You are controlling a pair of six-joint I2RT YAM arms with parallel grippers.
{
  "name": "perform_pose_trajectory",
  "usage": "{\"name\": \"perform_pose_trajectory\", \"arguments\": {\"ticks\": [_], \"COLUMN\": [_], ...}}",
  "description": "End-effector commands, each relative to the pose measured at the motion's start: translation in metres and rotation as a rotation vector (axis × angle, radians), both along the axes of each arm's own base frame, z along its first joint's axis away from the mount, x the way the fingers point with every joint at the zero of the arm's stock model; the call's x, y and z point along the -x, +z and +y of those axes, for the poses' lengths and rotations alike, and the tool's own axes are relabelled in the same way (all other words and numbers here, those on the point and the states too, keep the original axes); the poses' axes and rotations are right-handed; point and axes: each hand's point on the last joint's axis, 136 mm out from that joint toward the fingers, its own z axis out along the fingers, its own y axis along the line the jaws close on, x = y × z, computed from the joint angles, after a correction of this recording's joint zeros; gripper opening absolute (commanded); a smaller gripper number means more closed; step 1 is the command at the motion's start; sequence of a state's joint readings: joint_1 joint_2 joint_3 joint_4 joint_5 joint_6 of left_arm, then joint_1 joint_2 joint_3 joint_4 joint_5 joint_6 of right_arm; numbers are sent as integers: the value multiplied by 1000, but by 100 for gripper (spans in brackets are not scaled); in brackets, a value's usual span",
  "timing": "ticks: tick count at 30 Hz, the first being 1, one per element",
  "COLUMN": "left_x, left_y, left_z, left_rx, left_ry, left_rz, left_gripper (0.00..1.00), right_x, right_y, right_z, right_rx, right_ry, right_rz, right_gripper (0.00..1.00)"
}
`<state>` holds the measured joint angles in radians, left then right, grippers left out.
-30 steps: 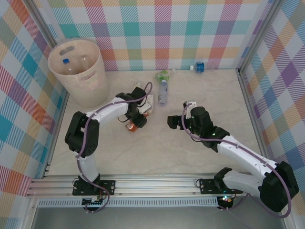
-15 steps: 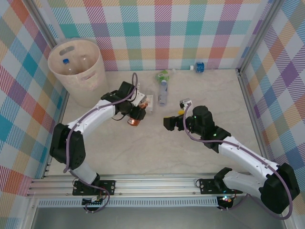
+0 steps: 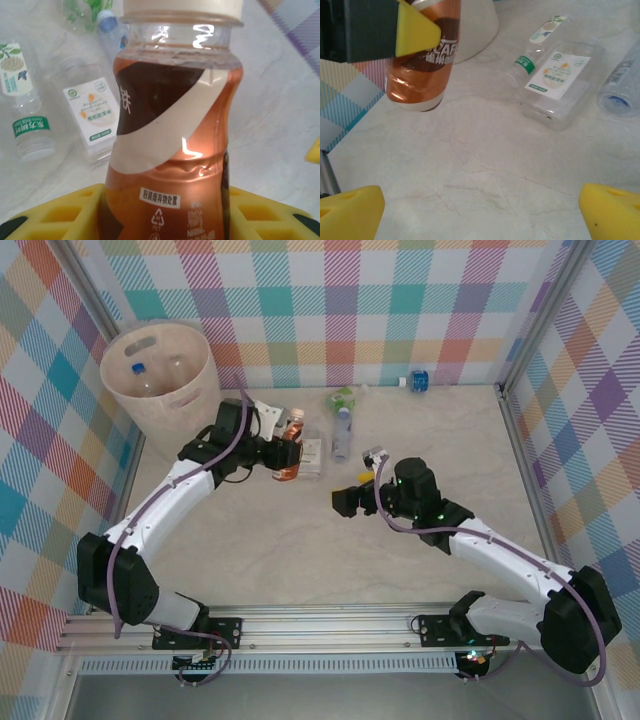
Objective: Put the plastic bottles in the bin
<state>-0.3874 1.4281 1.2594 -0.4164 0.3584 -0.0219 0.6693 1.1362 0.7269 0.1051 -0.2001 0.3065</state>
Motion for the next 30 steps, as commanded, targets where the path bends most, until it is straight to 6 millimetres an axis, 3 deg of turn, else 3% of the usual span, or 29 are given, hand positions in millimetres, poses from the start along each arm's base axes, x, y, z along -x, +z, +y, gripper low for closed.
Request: {"name": "perform_pose_trajectory", "arguments": {"ticks": [1,4,10,14,21,30], "left_x": [-5,-13,-38,-54,-68,-76], "left_y": [55,81,121,158,219,276], "left_z": [-4,2,29,48,124,187], "left_rx": [147,188,190,211,171,78], "left_ry": [0,48,223,341,750,990], "left_rz": [-99,-151,-242,-365,-558,-733], "left_gripper": [38,38,38,38,40,40], "right_x": [1,0,0,-1,-3,-7], "right_y": [39,45,50,49,48,44], "right_z": [18,22,24,21,17,14], "right_rx": [-92,-104,-123,-118,-104,-84], "right_ry": [69,77,76,57,33,6], "right_rz": [-61,-66,-60,-59,-63,-61], "right_gripper": [100,100,100,100,100,100]}}
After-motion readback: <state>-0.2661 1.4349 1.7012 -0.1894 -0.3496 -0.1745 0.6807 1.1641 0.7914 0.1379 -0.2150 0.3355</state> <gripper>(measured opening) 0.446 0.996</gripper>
